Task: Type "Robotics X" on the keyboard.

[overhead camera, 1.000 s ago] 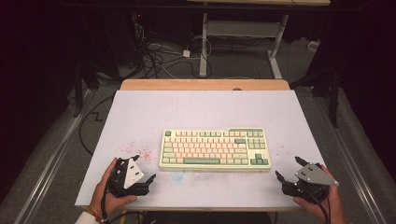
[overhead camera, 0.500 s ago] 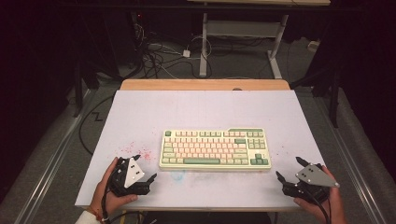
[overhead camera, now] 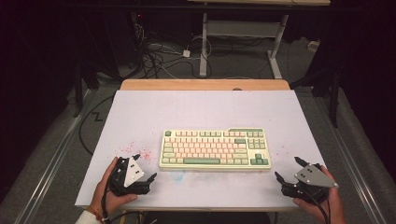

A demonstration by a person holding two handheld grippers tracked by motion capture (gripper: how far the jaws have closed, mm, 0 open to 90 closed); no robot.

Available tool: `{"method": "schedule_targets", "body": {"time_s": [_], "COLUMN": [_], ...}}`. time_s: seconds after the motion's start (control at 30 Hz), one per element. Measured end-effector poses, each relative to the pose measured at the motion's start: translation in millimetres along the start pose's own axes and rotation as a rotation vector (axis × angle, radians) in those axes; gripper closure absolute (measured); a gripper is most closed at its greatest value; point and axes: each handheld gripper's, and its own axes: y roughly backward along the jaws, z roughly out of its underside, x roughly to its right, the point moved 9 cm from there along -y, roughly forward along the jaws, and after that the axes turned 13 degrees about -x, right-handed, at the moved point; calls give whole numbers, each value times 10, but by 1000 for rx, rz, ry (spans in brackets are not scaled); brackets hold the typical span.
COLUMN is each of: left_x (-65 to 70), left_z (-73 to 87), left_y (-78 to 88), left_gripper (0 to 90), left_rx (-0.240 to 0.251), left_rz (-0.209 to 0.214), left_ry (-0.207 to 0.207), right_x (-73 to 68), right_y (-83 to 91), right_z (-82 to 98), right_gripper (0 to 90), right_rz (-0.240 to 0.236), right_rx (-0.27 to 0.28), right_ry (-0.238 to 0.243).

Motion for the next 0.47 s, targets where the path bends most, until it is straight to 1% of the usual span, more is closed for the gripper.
{"method": "schedule_targets", "body": {"time_s": [0.13,0.27,0.3,0.47], "left_x": [-12,-49,-62,-65], "left_z": [-13,-21,-33,-45], "left_y": [-8,-2,-1,-19], "left_gripper": [150,150,150,150], "left_rx": [9,19,29,25], "left_rz": [16,18,13,16], "left_ry": [19,41,38,40], "right_x": [-14,-12,-14,-22], "right_y": [-13,-22,-26,-40], "right_z": [-4,-12,-10,-7], "right_gripper": [197,197,197,199], "right_rz": [-1,-4,-2,-6], "right_rx": [-3,-1,-4,-9], "right_ry": [13,10,8,17]}}
